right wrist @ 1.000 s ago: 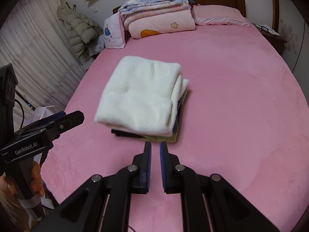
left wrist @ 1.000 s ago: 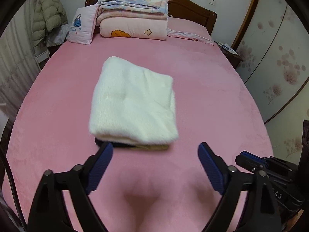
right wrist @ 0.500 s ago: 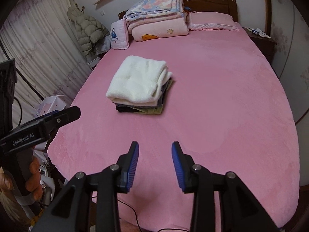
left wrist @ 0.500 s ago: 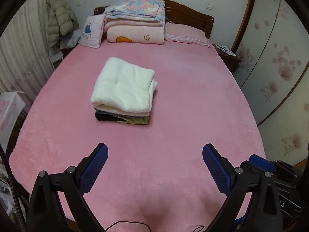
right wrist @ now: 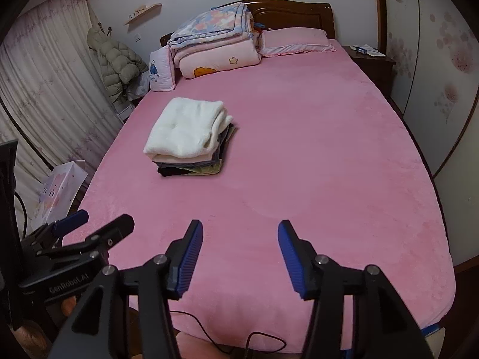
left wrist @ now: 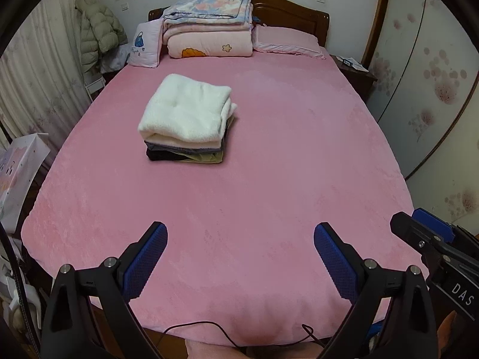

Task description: Fold large clothes

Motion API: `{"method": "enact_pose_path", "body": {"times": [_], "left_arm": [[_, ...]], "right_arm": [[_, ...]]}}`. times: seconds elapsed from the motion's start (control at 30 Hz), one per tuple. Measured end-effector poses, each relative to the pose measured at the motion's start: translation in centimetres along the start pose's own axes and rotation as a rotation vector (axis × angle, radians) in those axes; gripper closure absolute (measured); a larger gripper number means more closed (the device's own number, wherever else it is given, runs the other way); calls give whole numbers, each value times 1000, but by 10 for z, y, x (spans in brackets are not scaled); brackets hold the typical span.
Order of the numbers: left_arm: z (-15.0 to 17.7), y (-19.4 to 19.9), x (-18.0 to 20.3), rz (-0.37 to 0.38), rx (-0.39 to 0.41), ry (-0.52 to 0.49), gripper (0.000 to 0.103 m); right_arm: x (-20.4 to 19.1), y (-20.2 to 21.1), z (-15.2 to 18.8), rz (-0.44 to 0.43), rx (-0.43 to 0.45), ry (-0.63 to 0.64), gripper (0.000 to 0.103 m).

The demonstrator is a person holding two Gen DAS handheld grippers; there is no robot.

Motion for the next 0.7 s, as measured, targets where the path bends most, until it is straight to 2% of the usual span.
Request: {"method": "enact_pose_path", "body": {"times": [0.47, 0.7], "left_arm": [[7, 5, 10, -6, 2, -6, 5], [10, 3, 13, -17, -5, -16, 5]], "right_arm": [[-10, 9, 7, 6, 18, 73, 48], [-10, 8, 8, 9, 9, 67, 48]]}}
Point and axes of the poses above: each gripper's, at about its wrist camera, not at the fingertips, and y roughly against the way its jaws point, x to its right, z to its underside, the point moved 7 cm from there along -y, roughly the way its jaws point, and after that the axes turned 5 degrees about y, right-handed, at the moved point
